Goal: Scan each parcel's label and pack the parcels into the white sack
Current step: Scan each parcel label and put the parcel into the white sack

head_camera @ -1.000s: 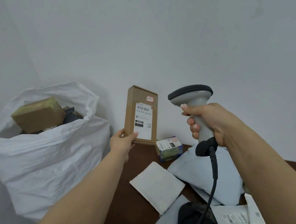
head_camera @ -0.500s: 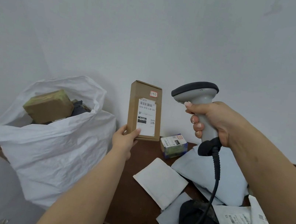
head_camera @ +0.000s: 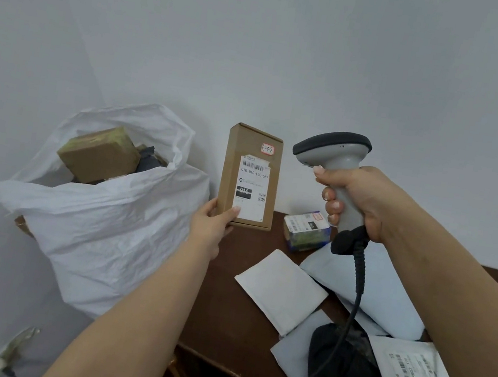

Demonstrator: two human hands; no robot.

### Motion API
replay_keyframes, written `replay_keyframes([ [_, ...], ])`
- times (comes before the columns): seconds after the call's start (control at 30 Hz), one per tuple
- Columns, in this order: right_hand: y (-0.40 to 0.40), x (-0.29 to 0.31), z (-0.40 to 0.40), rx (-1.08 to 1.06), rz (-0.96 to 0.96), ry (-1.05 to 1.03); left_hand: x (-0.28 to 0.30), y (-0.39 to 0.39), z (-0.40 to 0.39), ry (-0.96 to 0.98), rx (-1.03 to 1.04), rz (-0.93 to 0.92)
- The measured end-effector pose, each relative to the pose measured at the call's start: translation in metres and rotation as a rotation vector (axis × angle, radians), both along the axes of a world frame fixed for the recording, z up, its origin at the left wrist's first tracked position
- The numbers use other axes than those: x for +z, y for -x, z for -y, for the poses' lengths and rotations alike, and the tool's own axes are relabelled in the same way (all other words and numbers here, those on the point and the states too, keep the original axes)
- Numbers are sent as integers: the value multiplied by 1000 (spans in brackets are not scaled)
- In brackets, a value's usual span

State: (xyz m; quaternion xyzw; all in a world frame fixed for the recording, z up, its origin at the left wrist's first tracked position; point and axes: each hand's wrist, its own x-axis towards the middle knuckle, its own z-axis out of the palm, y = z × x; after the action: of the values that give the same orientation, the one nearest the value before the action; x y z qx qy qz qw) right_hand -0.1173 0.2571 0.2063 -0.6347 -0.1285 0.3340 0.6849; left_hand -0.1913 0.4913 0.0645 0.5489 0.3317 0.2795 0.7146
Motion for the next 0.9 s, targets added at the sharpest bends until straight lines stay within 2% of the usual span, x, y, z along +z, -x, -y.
replay_keyframes([
  [0.4, 4, -13, -39, 133, -20, 39, -14, 32, -17, 62, 116, -4],
  [0.5, 4, -15, -44, 170, -16, 51, -12, 38, -19, 20, 165, -43],
  [0.9, 0, -14, -63, 144, -25, 30, -7, 49, -30, 26, 221, -32],
])
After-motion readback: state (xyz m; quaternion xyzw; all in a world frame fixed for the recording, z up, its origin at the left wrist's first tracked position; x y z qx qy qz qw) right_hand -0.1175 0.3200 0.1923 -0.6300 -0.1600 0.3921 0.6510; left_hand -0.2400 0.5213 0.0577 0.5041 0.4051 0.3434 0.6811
